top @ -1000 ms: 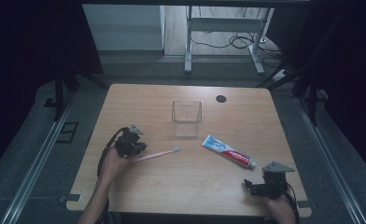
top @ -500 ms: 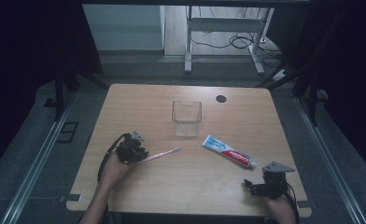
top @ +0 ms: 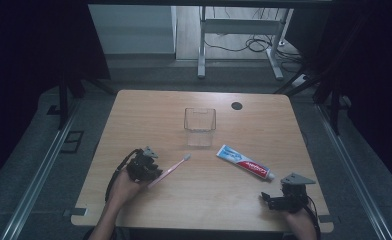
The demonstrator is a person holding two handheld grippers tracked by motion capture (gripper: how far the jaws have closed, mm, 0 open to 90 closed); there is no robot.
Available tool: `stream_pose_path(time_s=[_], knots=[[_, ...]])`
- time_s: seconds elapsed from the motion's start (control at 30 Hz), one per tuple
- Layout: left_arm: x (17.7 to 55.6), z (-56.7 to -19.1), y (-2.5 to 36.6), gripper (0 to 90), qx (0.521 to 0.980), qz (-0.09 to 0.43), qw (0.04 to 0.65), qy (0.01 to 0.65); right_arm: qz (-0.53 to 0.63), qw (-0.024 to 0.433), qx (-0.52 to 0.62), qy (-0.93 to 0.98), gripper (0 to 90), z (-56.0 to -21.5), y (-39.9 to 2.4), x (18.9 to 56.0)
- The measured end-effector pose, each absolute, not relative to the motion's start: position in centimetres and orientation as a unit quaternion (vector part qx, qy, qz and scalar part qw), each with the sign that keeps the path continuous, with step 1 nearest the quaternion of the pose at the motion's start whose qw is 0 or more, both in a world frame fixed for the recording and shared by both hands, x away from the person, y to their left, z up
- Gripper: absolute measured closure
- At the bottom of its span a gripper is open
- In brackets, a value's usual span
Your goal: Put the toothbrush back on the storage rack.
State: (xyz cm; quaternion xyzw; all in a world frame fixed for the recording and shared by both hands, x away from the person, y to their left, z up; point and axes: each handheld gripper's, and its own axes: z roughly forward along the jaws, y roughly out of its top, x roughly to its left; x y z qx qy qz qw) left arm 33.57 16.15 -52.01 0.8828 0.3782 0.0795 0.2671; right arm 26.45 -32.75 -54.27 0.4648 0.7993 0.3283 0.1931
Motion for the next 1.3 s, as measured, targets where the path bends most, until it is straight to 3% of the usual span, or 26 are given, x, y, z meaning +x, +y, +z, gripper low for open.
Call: stream_pose_path(time_s=[0.2, 0.4, 0.63, 1.3], knots=[[33.7, -51.6, 16.0, 66.7, 0.882, 0.077, 0.263, 0.383, 0.328, 0.193, 0.465, 0.799, 0.0, -54.3, -32.8, 26.4], [34.5, -50.4, 15.4, 57.9, 0.89, 0.054, 0.246, 0.38, 0.328, 0.193, 0.465, 0.799, 0.0, -54.3, -32.8, 26.4], [35.7, -49.9, 13.7, 56.1, 0.904, 0.033, 0.211, 0.371, 0.328, 0.193, 0.465, 0.799, 0.0, -54.3, -32.8, 26.4], [38.3, -50.1, 9.2, 68.0, 0.931, -0.001, 0.079, 0.357, 0.328, 0.193, 0.465, 0.799, 0.0, -54.3, -32.8, 26.4]])
